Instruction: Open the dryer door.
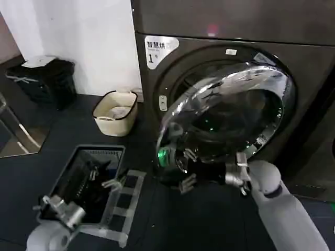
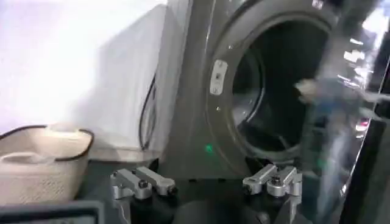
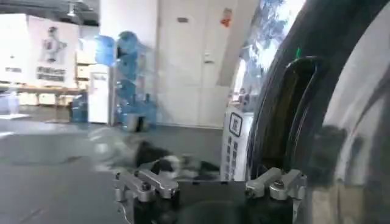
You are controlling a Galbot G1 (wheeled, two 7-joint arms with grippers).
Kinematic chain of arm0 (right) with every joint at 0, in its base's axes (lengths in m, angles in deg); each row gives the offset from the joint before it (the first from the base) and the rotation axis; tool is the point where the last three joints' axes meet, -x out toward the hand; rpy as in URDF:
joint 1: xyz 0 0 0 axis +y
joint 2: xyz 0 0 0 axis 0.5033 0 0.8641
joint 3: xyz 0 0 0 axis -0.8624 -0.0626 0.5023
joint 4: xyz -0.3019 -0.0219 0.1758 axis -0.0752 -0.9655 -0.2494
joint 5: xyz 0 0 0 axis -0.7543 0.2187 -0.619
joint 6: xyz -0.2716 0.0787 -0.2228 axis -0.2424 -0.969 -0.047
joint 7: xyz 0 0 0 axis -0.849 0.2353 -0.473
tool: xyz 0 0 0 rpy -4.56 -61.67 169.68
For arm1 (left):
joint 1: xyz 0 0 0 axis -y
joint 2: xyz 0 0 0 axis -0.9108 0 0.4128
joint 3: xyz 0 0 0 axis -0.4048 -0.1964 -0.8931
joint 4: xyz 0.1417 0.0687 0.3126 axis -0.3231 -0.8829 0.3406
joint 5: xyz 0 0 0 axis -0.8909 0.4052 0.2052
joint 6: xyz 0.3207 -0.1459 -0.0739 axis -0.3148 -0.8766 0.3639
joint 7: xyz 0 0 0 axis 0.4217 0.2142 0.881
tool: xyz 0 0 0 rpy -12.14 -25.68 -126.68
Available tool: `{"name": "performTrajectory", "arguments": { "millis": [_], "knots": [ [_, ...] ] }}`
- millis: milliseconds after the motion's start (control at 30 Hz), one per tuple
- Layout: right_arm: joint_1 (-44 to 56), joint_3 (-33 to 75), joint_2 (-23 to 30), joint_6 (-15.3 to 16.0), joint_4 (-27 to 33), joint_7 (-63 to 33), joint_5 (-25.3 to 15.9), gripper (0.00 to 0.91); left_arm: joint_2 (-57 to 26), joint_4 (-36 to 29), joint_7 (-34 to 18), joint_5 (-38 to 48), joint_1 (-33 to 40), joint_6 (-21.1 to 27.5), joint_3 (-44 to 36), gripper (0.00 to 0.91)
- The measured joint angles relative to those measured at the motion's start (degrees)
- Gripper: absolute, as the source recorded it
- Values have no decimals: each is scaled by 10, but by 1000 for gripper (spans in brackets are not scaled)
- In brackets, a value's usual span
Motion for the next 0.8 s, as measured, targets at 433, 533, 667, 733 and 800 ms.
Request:
{"name": "performTrajectory", "arguments": {
  "millis": [433,533,667,733,800],
  "knots": [
    [102,92,-48,-19,-68,45,34,907,-111,63,23,89,147,-5,-123,907],
    [126,118,-53,-21,-81,58,38,907,-137,77,26,100,188,-10,-162,907],
    [153,155,-51,-28,-87,73,44,907,-155,93,30,117,248,-14,-218,907],
    [167,177,-49,-30,-84,81,45,907,-156,102,33,125,280,-16,-248,907],
    [178,201,-46,-35,-81,88,47,907,-155,110,32,128,309,-18,-278,907]
  ]
}}
